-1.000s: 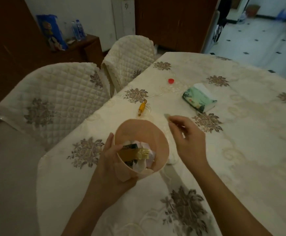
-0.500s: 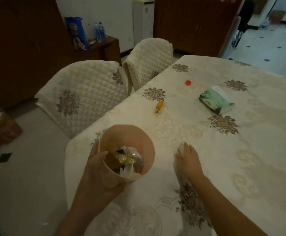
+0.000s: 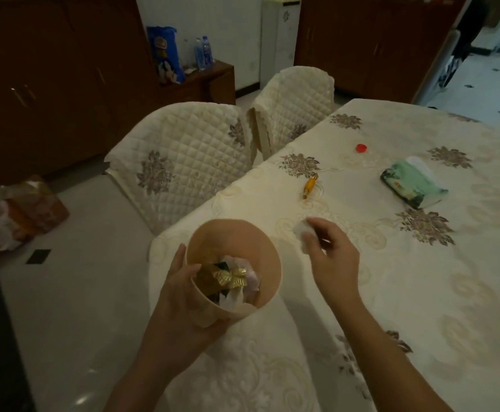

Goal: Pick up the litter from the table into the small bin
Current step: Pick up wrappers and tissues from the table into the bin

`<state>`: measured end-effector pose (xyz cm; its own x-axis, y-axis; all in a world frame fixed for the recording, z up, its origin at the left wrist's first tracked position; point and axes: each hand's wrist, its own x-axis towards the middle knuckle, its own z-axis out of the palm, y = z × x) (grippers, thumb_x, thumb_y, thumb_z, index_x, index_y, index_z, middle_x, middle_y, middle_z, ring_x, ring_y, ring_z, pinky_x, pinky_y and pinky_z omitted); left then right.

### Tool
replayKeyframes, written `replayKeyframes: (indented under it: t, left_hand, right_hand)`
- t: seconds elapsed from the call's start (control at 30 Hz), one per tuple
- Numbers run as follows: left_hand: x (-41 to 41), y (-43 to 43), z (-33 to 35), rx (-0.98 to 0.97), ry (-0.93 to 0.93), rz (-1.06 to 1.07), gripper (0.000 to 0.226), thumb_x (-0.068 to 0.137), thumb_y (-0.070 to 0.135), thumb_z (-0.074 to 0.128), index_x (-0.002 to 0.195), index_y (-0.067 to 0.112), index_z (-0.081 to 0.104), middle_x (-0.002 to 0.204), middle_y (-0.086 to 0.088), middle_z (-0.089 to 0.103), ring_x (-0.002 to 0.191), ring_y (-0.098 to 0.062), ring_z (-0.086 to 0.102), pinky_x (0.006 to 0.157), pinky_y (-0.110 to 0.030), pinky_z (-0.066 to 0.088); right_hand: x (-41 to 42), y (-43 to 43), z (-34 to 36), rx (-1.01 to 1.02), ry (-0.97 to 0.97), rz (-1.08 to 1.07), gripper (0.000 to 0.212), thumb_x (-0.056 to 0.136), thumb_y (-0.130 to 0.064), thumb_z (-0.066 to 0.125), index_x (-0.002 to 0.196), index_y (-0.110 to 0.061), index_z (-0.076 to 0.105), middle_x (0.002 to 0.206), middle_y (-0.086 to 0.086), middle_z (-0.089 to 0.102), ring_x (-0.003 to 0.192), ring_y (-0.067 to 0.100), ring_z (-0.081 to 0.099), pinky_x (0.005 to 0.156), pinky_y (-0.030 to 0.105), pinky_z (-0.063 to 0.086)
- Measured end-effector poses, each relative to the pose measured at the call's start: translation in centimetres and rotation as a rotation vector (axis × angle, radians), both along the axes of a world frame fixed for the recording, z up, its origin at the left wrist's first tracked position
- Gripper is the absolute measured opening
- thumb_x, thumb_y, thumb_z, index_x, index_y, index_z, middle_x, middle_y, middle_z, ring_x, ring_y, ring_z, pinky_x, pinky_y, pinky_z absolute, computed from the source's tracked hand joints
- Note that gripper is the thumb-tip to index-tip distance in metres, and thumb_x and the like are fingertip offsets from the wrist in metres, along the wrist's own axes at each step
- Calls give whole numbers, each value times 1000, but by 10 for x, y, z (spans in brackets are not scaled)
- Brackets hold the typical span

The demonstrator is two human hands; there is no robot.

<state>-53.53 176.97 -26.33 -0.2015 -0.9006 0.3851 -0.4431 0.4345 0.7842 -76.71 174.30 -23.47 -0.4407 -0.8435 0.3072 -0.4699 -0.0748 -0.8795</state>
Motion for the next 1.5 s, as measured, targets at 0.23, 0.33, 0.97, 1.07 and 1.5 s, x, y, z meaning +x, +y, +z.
replayKeyframes:
  t: [0.23, 0.33, 0.97, 1.07, 1.5]
  left_hand:
    - [36, -24, -3, -43, 6, -116, 88, 54, 39, 75, 121, 57, 22, 151, 7, 16, 135, -30, 31, 95, -26, 44]
    - [50, -40, 5, -63, -35, -112, 85, 54, 45, 72, 118, 63, 20, 145, 32, 19, 133, -36, 33, 91, -50, 47]
    - [130, -144, 6, -79, 15, -118, 83, 52, 75, 67, 120, 60, 22, 147, 24, 17, 133, -27, 33, 89, -41, 43]
    - [125, -152, 7, -68, 26, -141, 81, 50, 82, 60, 118, 63, 20, 150, 0, 23, 129, -23, 35, 90, -33, 43]
    - [25, -238, 2, -14, 91, -322, 74, 59, 78, 60, 116, 57, 18, 138, -36, 26, 119, -43, 45, 84, -17, 48]
  right_hand:
    - [99, -9, 34, 172, 329, 596, 21, 87, -11, 55, 103, -17, 66, 107, -1, 68, 90, -8, 47, 77, -6, 32]
    - [104, -21, 24, 82, 196, 393, 19, 85, -8, 57, 97, -16, 68, 104, 1, 70, 93, 0, 57, 88, 12, 44]
    - [95, -83, -101, 514, 303, -139, 23, 85, -7, 54, 107, -7, 58, 112, 16, 59, 104, 31, 48, 79, 32, 36]
    - [92, -89, -96, 485, 258, -176, 16, 84, -6, 56, 100, -6, 59, 104, 17, 60, 96, 29, 53, 73, 26, 34]
    - [-34, -210, -50, 256, 95, -620, 23, 86, -8, 51, 107, 2, 55, 112, 25, 57, 103, 34, 51, 83, 30, 34]
